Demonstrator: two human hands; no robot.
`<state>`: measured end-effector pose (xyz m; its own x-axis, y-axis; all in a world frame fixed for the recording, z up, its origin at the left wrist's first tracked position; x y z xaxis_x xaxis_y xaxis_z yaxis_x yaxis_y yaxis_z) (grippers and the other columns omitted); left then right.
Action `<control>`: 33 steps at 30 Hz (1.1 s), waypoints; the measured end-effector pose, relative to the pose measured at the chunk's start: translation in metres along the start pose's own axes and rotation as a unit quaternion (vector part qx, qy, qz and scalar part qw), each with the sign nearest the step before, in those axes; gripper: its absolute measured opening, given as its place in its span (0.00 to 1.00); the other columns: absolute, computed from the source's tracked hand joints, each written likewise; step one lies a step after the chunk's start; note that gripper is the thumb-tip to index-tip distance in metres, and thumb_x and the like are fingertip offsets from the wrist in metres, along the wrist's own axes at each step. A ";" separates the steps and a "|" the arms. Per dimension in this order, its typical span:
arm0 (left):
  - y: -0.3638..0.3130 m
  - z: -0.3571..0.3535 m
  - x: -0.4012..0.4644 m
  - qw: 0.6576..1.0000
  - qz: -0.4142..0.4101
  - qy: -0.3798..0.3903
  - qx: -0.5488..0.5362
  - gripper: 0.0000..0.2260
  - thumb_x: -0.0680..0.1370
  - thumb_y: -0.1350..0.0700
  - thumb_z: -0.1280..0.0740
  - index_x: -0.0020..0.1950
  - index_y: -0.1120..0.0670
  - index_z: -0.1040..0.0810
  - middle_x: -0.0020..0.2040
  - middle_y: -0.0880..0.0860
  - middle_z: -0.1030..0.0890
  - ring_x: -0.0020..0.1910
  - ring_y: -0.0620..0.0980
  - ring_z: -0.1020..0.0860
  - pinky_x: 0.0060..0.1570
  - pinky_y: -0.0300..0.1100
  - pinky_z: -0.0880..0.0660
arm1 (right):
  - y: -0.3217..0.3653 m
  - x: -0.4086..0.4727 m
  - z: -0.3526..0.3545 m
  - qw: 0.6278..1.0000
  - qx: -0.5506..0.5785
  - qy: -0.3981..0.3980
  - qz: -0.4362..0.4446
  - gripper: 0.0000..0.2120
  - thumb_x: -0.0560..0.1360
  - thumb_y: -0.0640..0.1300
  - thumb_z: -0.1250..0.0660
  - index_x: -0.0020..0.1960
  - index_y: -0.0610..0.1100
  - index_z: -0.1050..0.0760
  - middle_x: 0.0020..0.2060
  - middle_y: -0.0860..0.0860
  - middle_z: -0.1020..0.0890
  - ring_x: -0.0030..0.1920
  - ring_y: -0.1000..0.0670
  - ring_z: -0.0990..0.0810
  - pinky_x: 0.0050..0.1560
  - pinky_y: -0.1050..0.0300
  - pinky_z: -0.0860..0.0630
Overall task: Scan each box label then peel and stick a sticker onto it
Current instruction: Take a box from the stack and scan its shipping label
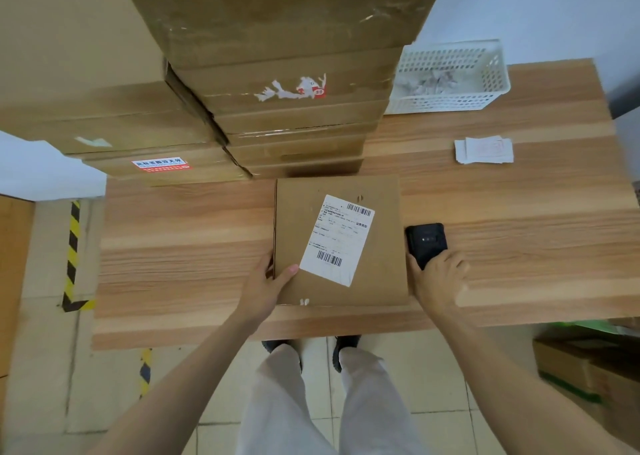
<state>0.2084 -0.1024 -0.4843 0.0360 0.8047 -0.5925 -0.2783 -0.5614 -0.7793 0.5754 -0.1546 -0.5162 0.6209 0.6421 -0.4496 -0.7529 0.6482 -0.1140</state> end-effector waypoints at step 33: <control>-0.008 -0.001 -0.003 0.999 -0.006 0.021 -0.026 0.22 0.79 0.55 0.28 0.72 0.49 0.28 0.61 0.44 0.19 0.60 0.46 0.20 0.55 0.42 0.21 | 0.043 -0.142 0.189 0.983 0.015 0.046 0.177 0.23 0.72 0.67 0.37 0.43 0.45 0.27 0.34 0.54 0.30 0.39 0.47 0.27 0.37 0.55 0.35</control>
<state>0.2111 -0.1008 -0.4762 0.0802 0.8037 -0.5897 -0.2265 -0.5614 -0.7959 0.4962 -0.1404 -0.2900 0.2971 0.7911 -0.5347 -0.9109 0.4027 0.0897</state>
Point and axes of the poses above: each hand's wrist, its own x-axis towards the middle knuckle, its own z-axis out of the back of the hand, y = z × x, the point moved 9 cm from there along x, towards the middle knuckle
